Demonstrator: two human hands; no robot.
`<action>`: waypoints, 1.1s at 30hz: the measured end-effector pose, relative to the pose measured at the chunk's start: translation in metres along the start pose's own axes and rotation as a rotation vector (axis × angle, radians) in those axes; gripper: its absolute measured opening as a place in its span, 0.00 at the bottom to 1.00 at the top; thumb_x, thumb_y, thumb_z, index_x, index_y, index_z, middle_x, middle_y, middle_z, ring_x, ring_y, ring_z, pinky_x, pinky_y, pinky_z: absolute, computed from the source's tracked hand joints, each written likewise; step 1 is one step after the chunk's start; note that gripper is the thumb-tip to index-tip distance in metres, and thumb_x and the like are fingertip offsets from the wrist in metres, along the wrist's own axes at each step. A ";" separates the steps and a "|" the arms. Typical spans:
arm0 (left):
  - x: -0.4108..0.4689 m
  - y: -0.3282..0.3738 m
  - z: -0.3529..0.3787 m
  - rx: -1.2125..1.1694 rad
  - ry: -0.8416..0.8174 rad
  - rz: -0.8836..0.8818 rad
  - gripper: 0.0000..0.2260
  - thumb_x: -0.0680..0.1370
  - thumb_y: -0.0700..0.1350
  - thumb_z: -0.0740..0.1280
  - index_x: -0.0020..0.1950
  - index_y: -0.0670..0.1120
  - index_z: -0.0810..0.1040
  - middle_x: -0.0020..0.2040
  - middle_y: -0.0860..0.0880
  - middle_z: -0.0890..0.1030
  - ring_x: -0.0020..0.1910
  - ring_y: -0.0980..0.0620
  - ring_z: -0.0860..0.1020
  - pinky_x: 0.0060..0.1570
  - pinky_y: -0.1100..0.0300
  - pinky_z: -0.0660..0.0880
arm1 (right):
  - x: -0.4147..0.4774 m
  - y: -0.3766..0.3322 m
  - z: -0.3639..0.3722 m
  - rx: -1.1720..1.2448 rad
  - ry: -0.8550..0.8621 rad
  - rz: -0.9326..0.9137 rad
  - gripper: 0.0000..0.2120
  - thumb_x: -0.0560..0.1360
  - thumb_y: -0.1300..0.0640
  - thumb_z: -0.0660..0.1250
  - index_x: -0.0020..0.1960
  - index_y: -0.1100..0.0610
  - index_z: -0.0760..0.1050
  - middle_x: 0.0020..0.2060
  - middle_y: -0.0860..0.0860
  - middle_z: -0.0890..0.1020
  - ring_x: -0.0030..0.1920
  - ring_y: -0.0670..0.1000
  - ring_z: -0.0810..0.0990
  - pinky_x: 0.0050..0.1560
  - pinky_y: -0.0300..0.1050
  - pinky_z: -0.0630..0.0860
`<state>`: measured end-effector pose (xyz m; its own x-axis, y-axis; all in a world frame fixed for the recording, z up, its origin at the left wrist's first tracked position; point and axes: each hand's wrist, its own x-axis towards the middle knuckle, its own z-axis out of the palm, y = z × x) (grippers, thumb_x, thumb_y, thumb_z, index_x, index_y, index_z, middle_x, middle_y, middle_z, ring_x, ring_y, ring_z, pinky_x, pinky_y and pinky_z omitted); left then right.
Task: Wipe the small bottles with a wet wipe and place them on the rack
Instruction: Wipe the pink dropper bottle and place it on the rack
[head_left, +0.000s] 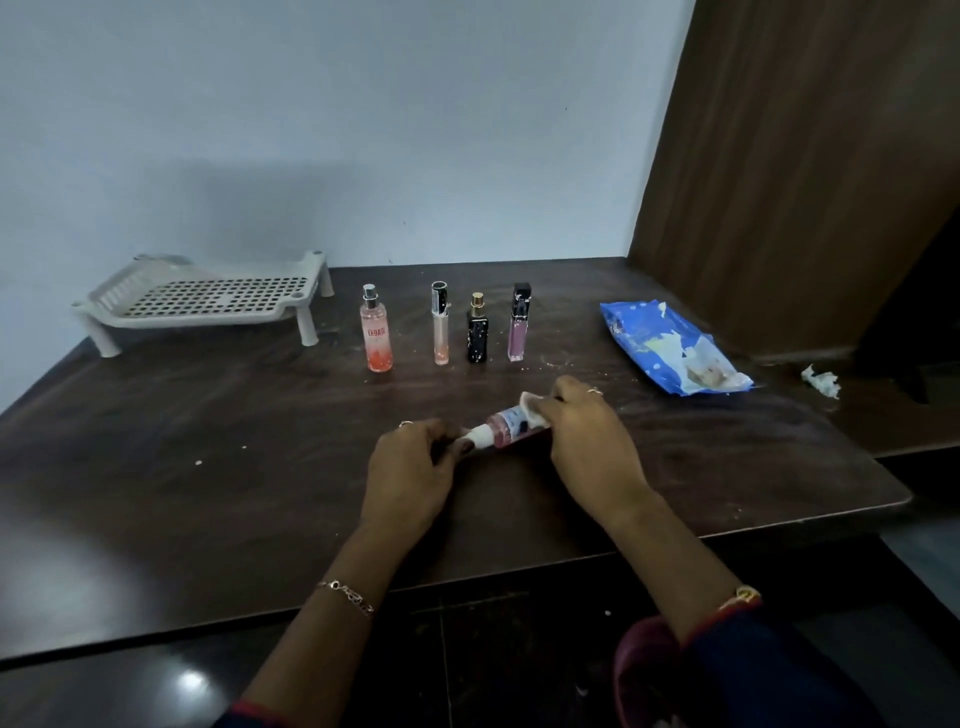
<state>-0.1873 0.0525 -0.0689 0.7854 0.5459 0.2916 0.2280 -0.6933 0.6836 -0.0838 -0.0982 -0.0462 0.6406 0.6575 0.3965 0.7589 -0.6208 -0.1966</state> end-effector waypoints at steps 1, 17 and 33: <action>0.000 -0.001 0.000 0.016 0.001 0.017 0.08 0.74 0.47 0.70 0.53 0.51 0.83 0.46 0.52 0.85 0.45 0.54 0.80 0.50 0.56 0.76 | 0.002 0.005 -0.003 -0.012 0.000 0.034 0.15 0.77 0.61 0.57 0.61 0.57 0.76 0.50 0.56 0.73 0.51 0.57 0.74 0.50 0.50 0.73; 0.009 -0.005 0.006 0.449 0.076 0.123 0.10 0.76 0.55 0.62 0.56 0.57 0.78 0.52 0.55 0.79 0.57 0.52 0.72 0.57 0.51 0.54 | 0.005 -0.040 0.005 -0.105 -0.060 -0.082 0.09 0.78 0.59 0.57 0.55 0.57 0.74 0.52 0.53 0.71 0.52 0.55 0.72 0.39 0.46 0.70; 0.007 -0.012 0.009 0.516 0.112 0.127 0.12 0.78 0.54 0.58 0.52 0.54 0.79 0.51 0.55 0.78 0.54 0.52 0.72 0.55 0.51 0.52 | 0.003 -0.049 0.013 -0.129 -0.020 -0.079 0.08 0.78 0.60 0.58 0.55 0.57 0.72 0.52 0.53 0.71 0.52 0.54 0.72 0.43 0.47 0.73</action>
<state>-0.1798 0.0608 -0.0811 0.7658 0.4697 0.4391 0.4101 -0.8828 0.2292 -0.1170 -0.0601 -0.0473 0.5830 0.7139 0.3879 0.7863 -0.6159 -0.0485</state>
